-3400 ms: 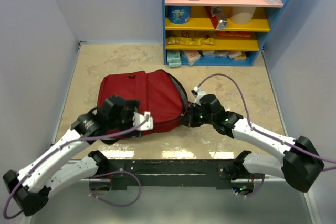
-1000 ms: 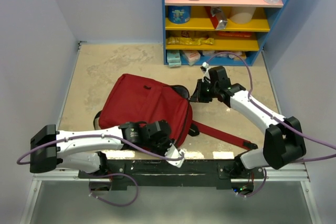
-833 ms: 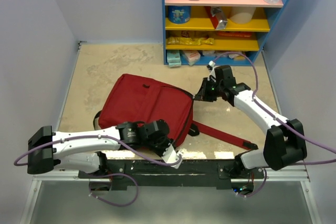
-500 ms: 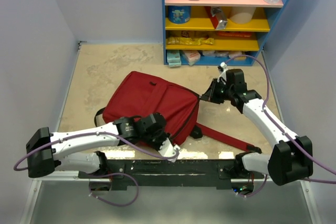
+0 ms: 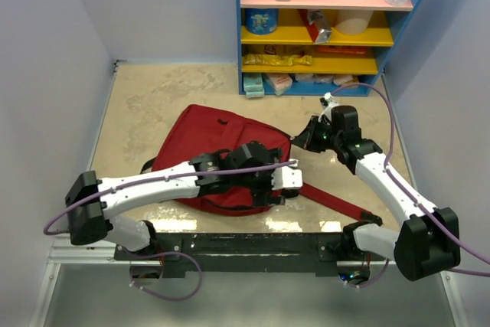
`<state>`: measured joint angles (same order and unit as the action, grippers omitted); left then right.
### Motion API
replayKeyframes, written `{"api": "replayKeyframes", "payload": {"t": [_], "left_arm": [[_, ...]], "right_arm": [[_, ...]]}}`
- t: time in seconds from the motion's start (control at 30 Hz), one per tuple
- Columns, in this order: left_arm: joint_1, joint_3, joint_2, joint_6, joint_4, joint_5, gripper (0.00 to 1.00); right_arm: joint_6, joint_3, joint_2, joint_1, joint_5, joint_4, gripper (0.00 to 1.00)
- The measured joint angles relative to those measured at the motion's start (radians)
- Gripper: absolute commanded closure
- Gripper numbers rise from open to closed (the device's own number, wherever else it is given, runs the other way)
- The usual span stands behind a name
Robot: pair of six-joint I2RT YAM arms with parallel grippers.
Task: Pack the student bag
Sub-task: Zip the student bag at the center of the board.
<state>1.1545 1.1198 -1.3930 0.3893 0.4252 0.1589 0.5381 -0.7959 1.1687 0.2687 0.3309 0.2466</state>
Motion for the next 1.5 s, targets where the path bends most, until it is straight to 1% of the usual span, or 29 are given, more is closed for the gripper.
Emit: {"api": "replayKeyframes", "payload": {"t": [0.07, 0.17, 0.23, 0.27, 0.3, 0.37, 0.4, 0.43, 0.5, 0.67, 0.73, 0.77, 0.8, 0.83, 0.87, 0.97, 1.13, 1.17, 1.2, 1.23, 1.5], "left_arm": [[0.032, 0.026, -0.050, -0.043, -0.060, -0.084, 0.00], [0.077, 0.081, -0.171, -0.113, -0.111, -0.195, 0.00], [0.091, 0.105, -0.245, -0.149, -0.135, -0.253, 0.05], [0.092, 0.107, -0.273, -0.167, -0.151, -0.279, 0.09], [0.089, 0.107, -0.288, -0.176, -0.160, -0.298, 0.20], [0.076, 0.107, -0.312, -0.198, -0.178, -0.337, 0.38], [0.068, 0.107, -0.317, -0.206, -0.186, -0.356, 0.51], [0.058, 0.107, -0.318, -0.214, -0.196, -0.376, 0.56], [0.042, 0.108, -0.318, -0.225, -0.217, -0.412, 0.61], [0.031, 0.109, -0.318, -0.232, -0.245, -0.463, 0.62], [0.035, 0.111, -0.315, -0.232, -0.245, -0.472, 0.68], [0.039, 0.112, -0.314, -0.231, -0.246, -0.476, 0.74], [0.042, 0.113, -0.312, -0.230, -0.246, -0.478, 0.86], [0.044, 0.113, -0.309, -0.229, -0.249, -0.480, 0.95], [0.045, 0.113, -0.306, -0.225, -0.252, -0.481, 1.00], [0.045, 0.113, -0.301, -0.211, -0.260, -0.478, 1.00], [0.045, 0.097, -0.278, -0.188, -0.267, -0.449, 1.00], [0.044, 0.089, -0.270, -0.184, -0.267, -0.447, 0.50], [0.044, 0.083, -0.264, -0.182, -0.267, -0.446, 0.19], [0.045, 0.078, -0.258, -0.167, -0.267, -0.447, 0.00], [0.065, 0.076, -0.240, -0.140, -0.281, -0.528, 0.00]], "right_arm": [[0.000, 0.000, 0.000, 0.000, 0.000, 0.000, 1.00], [0.000, 0.000, -0.004, 0.000, 0.002, 0.001, 1.00], [0.001, 0.000, -0.012, 0.000, 0.006, 0.000, 1.00], [0.001, 0.000, -0.018, 0.001, 0.010, 0.001, 1.00], [0.001, 0.002, -0.024, 0.001, 0.016, 0.000, 1.00], [0.002, 0.006, -0.034, 0.002, 0.026, 0.000, 1.00], [0.002, 0.010, -0.039, 0.002, 0.029, -0.001, 1.00], [0.002, 0.015, -0.044, 0.002, 0.030, -0.003, 1.00], [0.003, 0.023, -0.050, 0.002, 0.032, -0.003, 1.00], [0.003, 0.024, -0.053, 0.002, 0.043, -0.004, 1.00], [0.003, 0.024, -0.053, 0.002, 0.049, -0.004, 1.00], [0.003, 0.024, -0.053, 0.002, 0.053, -0.004, 1.00], [0.003, 0.024, -0.053, 0.002, 0.054, -0.004, 1.00], [0.004, 0.024, -0.053, 0.002, 0.054, -0.004, 1.00], [0.004, 0.024, -0.053, 0.002, 0.054, -0.004, 1.00], [0.004, 0.024, -0.053, 0.002, 0.054, -0.003, 1.00], [0.004, 0.024, -0.053, 0.002, 0.054, 0.002, 1.00], [0.003, 0.024, -0.053, 0.002, 0.054, 0.003, 1.00], [0.003, 0.024, -0.053, 0.002, 0.054, 0.005, 1.00], [0.003, 0.024, -0.053, 0.002, 0.054, 0.006, 1.00], [0.004, 0.024, -0.053, 0.002, 0.055, 0.008, 1.00]]}}
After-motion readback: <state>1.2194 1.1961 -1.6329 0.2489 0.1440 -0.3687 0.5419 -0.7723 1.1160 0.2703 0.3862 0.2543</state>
